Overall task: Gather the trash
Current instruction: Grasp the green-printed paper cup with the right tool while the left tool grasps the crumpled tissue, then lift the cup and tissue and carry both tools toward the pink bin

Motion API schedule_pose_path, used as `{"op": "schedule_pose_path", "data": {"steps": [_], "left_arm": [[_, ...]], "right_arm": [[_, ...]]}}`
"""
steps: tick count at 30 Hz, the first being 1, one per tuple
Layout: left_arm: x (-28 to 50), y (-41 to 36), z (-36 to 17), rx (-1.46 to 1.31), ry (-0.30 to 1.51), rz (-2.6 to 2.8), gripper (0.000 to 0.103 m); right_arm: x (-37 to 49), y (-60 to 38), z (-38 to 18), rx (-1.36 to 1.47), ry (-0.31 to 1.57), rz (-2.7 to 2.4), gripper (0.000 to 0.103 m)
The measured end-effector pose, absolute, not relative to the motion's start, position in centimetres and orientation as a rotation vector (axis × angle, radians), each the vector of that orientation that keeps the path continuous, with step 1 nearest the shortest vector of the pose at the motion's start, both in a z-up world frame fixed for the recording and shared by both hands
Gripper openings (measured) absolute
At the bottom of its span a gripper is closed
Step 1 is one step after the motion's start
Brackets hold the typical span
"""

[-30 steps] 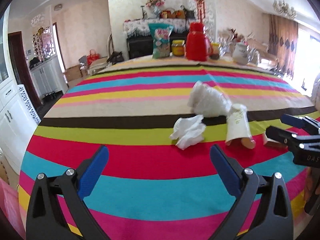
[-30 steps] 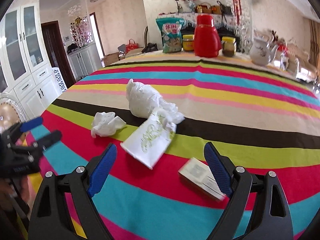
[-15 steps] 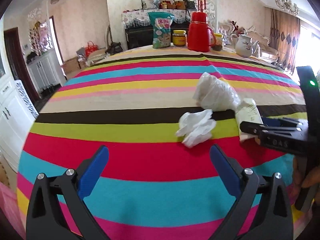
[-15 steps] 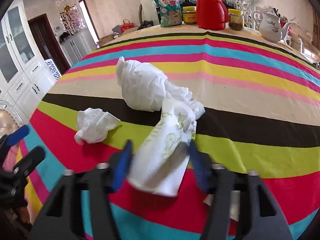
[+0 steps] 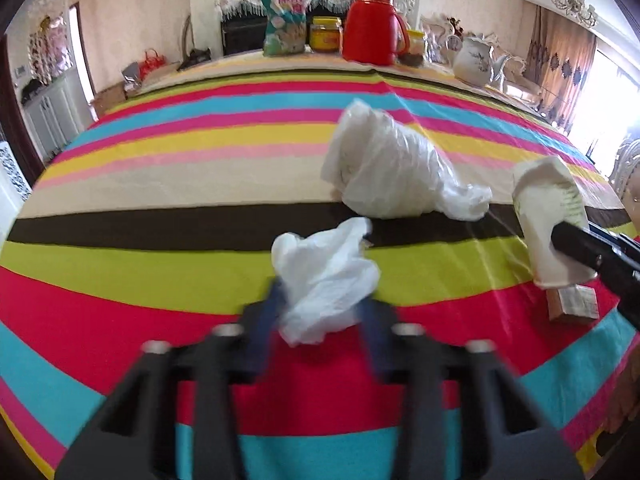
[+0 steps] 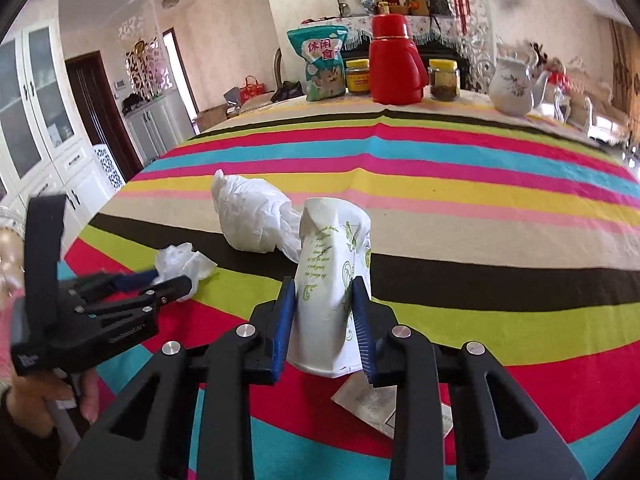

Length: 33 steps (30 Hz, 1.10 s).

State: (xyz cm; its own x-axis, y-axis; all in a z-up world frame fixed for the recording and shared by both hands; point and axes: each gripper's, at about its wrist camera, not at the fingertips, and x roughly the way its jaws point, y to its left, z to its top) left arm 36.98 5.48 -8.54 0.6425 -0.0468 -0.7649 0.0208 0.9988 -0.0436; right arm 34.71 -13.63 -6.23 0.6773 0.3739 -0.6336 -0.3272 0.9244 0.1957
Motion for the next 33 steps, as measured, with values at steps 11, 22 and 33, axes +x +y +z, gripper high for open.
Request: {"op": "schedule_pose_path", "data": {"steps": [11, 22, 33], "left_arm": [[34.7, 5.6, -6.3, 0.017, 0.707, -0.04, 0.005], [34.0, 5.4, -4.9, 0.042, 0.643, -0.007, 0.005], [30.8, 6.6, -2.3, 0.029, 0.593, 0.057, 0.006]], "right_arm": [[34.8, -12.6, -6.7, 0.032, 0.716, 0.389, 0.029], [33.9, -11.8, -5.5, 0.012, 0.676, 0.403, 0.029], [31.4, -9.1, -3.7, -0.109, 0.603, 0.403, 0.029]]}}
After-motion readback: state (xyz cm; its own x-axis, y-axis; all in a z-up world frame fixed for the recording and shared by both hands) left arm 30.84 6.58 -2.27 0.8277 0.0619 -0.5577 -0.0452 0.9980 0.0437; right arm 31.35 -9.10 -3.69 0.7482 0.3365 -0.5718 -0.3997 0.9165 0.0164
